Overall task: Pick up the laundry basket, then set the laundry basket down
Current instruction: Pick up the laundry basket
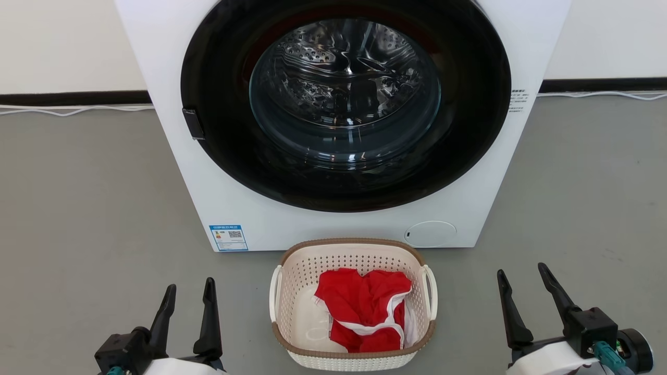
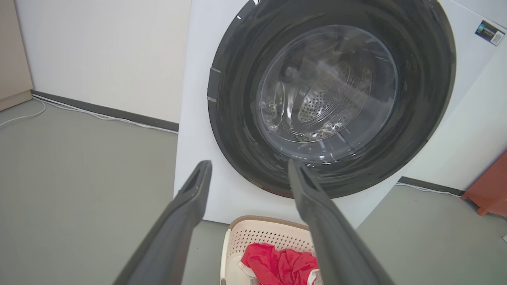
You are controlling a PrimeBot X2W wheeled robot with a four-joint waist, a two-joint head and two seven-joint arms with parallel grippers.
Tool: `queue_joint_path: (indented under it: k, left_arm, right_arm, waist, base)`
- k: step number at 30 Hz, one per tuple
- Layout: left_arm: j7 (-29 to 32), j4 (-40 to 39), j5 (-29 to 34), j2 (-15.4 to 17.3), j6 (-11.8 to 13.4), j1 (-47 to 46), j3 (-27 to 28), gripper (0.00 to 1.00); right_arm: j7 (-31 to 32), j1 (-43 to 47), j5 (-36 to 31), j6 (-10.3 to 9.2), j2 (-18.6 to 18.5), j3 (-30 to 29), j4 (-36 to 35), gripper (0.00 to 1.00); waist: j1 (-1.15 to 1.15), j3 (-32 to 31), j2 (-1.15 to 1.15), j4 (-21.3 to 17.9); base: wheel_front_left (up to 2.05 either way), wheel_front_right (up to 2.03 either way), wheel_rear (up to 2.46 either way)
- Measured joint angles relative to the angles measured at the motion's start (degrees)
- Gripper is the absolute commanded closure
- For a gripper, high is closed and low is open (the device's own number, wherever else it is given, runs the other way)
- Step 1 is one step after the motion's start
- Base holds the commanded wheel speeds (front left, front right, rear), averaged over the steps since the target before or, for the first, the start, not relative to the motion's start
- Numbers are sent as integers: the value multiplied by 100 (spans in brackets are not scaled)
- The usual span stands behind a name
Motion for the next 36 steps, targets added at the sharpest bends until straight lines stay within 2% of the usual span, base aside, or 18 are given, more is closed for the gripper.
queue_joint_path:
  k: [10, 15, 21, 29, 36]
  left_arm:
    - [0, 67, 8, 1, -43, -49, -9, 0]
    - [0, 216, 53, 2, -53, -376, -90, 0]
    - [-1, 526, 102, 1, -75, -907, -272, 0]
    - [-1, 1359, 99, -19, -96, -2086, -628, 0]
    - [-1, 2063, 82, -36, -96, -2956, -915, 0]
  right_arm:
    - [3, -314, -1, 0, 2, -83, 204, 0]
    - [67, -659, -9, 1, 2, -127, 291, 0]
    - [271, -1025, -9, 1, -2, -138, 387, 0]
    - [431, -1850, -62, 1, -13, -107, 771, 0]
    - [492, -2572, -216, 1, -26, -193, 1338, 0]
  waist:
    - [0, 313, 0, -19]
    - [0, 627, 0, -18]
    - [0, 1055, 0, 10]
    - [0, 1924, 0, 99]
    - [0, 2673, 0, 124]
  base:
    - [0, 0, 0]
    - [0, 0, 0]
    - [0, 0, 0]
    - [0, 0, 0]
    - [0, 0, 0]
